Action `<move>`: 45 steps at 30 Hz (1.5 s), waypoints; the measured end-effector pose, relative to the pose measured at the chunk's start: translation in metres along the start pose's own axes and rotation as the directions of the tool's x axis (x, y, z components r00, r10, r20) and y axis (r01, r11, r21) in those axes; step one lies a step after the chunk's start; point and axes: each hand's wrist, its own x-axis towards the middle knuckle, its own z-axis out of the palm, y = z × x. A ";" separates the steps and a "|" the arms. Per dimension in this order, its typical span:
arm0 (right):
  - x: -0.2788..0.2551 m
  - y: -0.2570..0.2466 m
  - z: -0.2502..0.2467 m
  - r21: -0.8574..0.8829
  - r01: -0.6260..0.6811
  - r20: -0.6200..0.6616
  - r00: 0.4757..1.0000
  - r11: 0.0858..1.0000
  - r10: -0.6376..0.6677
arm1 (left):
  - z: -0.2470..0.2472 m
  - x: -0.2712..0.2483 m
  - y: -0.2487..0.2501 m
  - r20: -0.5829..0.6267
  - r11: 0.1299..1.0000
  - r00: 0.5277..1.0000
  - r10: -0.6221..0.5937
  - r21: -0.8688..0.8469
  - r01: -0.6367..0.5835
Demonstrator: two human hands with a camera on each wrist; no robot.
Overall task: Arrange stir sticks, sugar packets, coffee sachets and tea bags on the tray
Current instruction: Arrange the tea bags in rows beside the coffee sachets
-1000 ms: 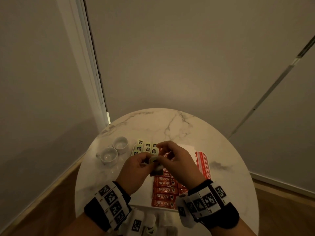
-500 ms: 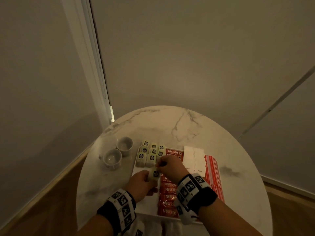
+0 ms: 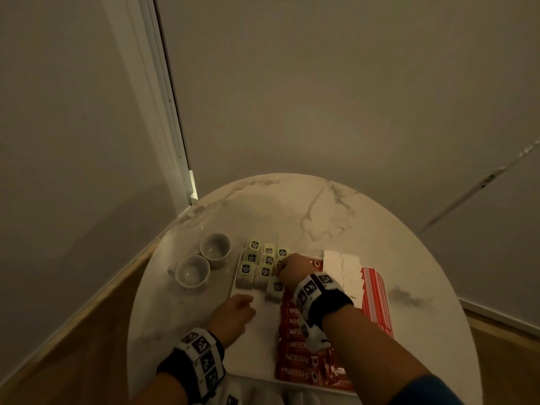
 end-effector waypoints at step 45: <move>0.015 0.015 -0.016 0.056 0.032 -0.079 0.997 0.998 -0.028 | 0.041 0.021 0.008 0.146 0.851 0.956 0.255 0.436 -0.294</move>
